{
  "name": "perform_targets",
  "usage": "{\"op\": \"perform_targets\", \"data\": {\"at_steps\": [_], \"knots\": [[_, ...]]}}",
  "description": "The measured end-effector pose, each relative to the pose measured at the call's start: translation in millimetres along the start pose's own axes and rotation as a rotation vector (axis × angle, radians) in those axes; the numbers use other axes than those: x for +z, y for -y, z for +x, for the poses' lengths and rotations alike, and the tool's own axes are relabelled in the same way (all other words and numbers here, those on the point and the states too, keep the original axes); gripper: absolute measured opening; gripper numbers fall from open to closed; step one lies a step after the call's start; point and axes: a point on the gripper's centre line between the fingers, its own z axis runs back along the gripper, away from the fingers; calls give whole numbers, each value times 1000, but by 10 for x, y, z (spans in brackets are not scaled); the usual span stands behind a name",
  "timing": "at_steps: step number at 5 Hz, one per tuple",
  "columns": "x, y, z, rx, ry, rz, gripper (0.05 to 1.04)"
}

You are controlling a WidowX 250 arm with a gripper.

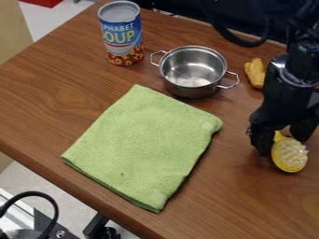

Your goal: Put the yellow brush inside the silver pot

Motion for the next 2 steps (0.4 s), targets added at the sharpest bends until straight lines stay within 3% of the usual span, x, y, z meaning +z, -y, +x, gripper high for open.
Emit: {"op": "perform_targets", "data": {"at_steps": [2], "knots": [[-40, 0, 7, 1, 8, -17, 395]]}}
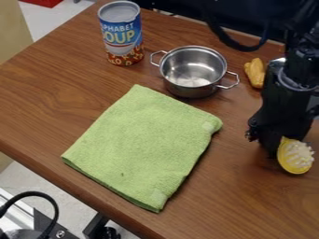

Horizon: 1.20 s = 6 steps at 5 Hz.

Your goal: Put the yellow brush inside the silver pot

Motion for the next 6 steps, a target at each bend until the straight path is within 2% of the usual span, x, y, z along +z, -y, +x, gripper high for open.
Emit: {"op": "perform_targets", "data": {"at_steps": [1, 3, 4, 5, 6], "knots": [[-9, 0, 12, -7, 6, -5, 327], [56, -113, 149, 22, -32, 28, 327], [265, -115, 336, 61, -39, -2, 327], [368, -167, 510, 98, -50, -3, 327], [433, -236, 734, 96, -14, 23, 327]]}}
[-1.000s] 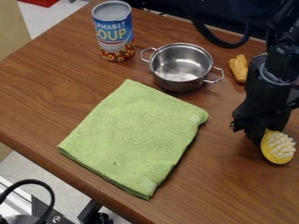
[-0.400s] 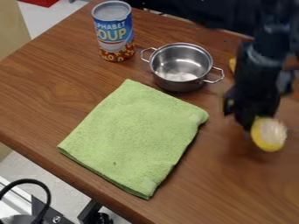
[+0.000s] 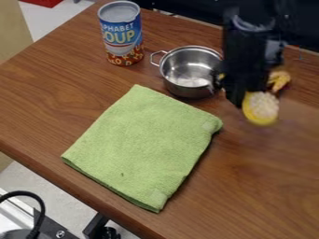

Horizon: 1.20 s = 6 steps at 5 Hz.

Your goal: Put the yellow brush inside the silver pot

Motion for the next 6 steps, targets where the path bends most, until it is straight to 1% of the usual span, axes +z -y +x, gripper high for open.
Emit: {"op": "perform_targets", "data": {"at_steps": [1, 2, 3, 4, 5, 6], "knots": [[69, -87, 312, 51, 10, -9, 327], [137, -156, 537, 91, 9, -29, 327], [167, -194, 725, 116, 51, -38, 327], [94, -154, 796, 98, 57, -28, 327], [34, -111, 914, 110, 57, -24, 327], [-79, -91, 953, 101, 61, 1, 327]]}}
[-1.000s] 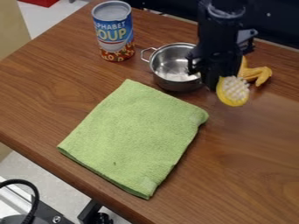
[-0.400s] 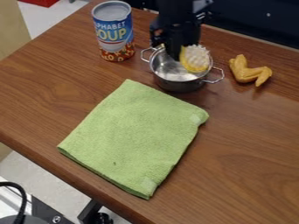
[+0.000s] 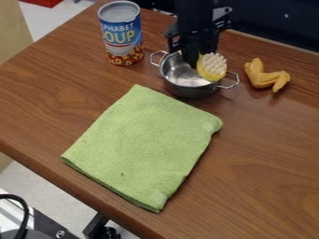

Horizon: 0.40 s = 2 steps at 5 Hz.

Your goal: Put the yellow brush inside the silver pot

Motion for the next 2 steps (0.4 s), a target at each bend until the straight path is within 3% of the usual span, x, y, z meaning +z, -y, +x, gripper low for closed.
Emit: {"op": "perform_targets", "data": {"at_steps": [1, 2], "knots": [[-20, 27, 12, -36, 28, -2, 327], [-35, 14, 68, -38, 31, -6, 388]]}}
